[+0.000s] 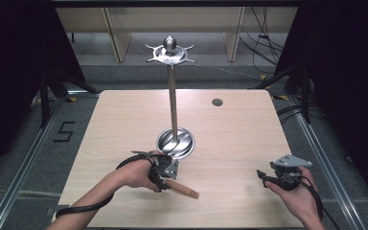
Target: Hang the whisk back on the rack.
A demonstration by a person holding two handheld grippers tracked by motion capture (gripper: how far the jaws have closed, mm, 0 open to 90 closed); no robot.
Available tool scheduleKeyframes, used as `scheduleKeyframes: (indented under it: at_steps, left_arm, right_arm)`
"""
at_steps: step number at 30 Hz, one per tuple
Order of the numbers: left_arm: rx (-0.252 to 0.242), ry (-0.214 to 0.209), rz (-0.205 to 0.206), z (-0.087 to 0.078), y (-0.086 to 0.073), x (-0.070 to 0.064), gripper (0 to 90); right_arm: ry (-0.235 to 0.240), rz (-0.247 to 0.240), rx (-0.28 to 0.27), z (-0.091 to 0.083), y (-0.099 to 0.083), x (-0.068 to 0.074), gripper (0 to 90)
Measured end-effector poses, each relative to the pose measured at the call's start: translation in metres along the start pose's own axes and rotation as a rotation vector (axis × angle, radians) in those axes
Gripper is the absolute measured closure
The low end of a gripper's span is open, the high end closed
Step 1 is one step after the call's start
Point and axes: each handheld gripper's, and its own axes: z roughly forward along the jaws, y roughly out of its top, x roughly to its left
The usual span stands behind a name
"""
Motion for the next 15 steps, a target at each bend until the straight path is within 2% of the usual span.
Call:
scheduleKeyframes:
  at_steps: [1, 2, 3, 6, 7, 8, 9, 10, 12, 14, 15]
  left_arm:
    - [0.009, -0.002, 0.015, 0.0, 0.0, 0.001, 46.9]
    - [0.04, -0.026, 0.003, 0.001, 0.001, 0.001, 48.1]
    - [0.05, -0.034, 0.002, 0.002, 0.001, 0.001, 48.9]
    - [0.054, -0.048, -0.003, 0.004, 0.003, 0.0, 50.2]
    - [0.088, -0.066, 0.025, 0.005, 0.005, 0.001, 51.2]
    - [0.088, -0.066, 0.025, 0.005, 0.005, 0.001, 52.4]
    - [0.081, -0.081, -0.001, 0.011, 0.006, -0.003, 54.1]
    - [0.096, -0.085, 0.008, 0.013, 0.006, -0.003, 55.6]
    - [0.109, -0.087, 0.016, 0.014, 0.006, -0.004, 57.3]
    - [0.126, -0.08, 0.03, 0.016, 0.008, -0.004, 63.9]
    - [0.141, -0.077, 0.039, 0.015, 0.01, -0.004, 65.5]
  right_arm:
    - [0.013, 0.024, 0.014, -0.001, 0.001, 0.002, 40.0]
    - [0.015, 0.008, -0.001, 0.0, 0.0, 0.002, 40.0]
    - [0.014, 0.036, 0.017, -0.002, 0.002, 0.005, 40.0]
    - [-0.001, 0.01, 0.008, -0.002, 0.002, 0.004, 40.0]
    - [0.011, -0.001, 0.002, 0.0, 0.002, 0.004, 40.0]
    - [0.011, -0.001, 0.002, 0.0, 0.002, 0.004, 40.0]
    - [0.004, -0.002, 0.0, 0.0, 0.002, 0.005, 40.0]
    - [0.005, -0.022, 0.005, 0.0, 0.002, 0.003, 40.0]
    - [0.007, -0.02, 0.005, 0.0, 0.002, 0.002, 40.0]
    - [0.003, -0.008, 0.002, -0.001, 0.002, 0.002, 40.0]
    - [0.005, 0.016, 0.017, -0.002, 0.002, 0.004, 40.0]
